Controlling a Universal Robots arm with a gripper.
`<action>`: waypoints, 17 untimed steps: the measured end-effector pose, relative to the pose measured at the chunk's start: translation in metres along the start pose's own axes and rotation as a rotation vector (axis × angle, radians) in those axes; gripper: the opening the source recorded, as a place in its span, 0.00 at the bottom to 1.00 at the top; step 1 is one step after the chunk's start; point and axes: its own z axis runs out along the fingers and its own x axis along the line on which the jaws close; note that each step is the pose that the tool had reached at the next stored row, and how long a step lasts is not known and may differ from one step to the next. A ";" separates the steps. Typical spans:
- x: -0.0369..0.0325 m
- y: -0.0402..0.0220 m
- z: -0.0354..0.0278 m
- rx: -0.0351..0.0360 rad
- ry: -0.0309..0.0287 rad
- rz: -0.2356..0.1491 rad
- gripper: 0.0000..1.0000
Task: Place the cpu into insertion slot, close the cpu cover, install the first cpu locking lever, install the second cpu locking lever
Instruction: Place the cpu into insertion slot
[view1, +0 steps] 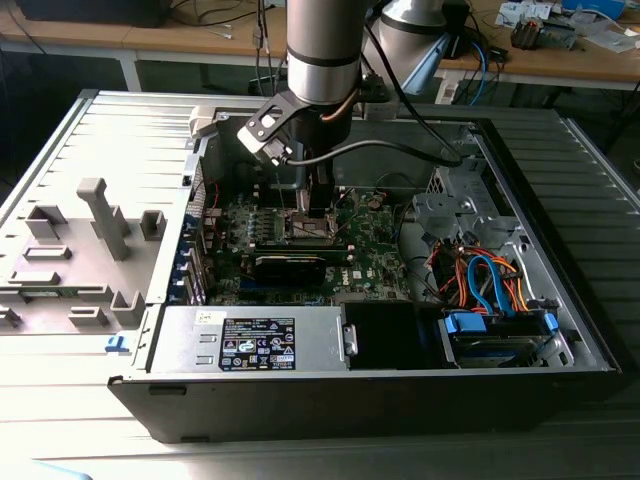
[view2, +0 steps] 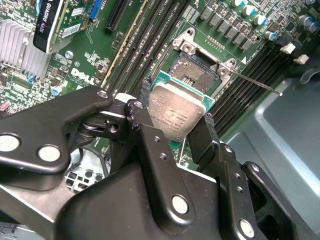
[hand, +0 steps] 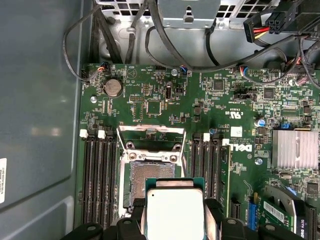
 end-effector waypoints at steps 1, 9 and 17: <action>0.0001 0.0000 0.0007 0.0000 0.0000 0.000 0.55; 0.0018 0.0000 0.0055 0.0000 -0.0001 0.000 0.55; 0.0060 0.0000 0.0127 0.0000 -0.0001 0.000 0.55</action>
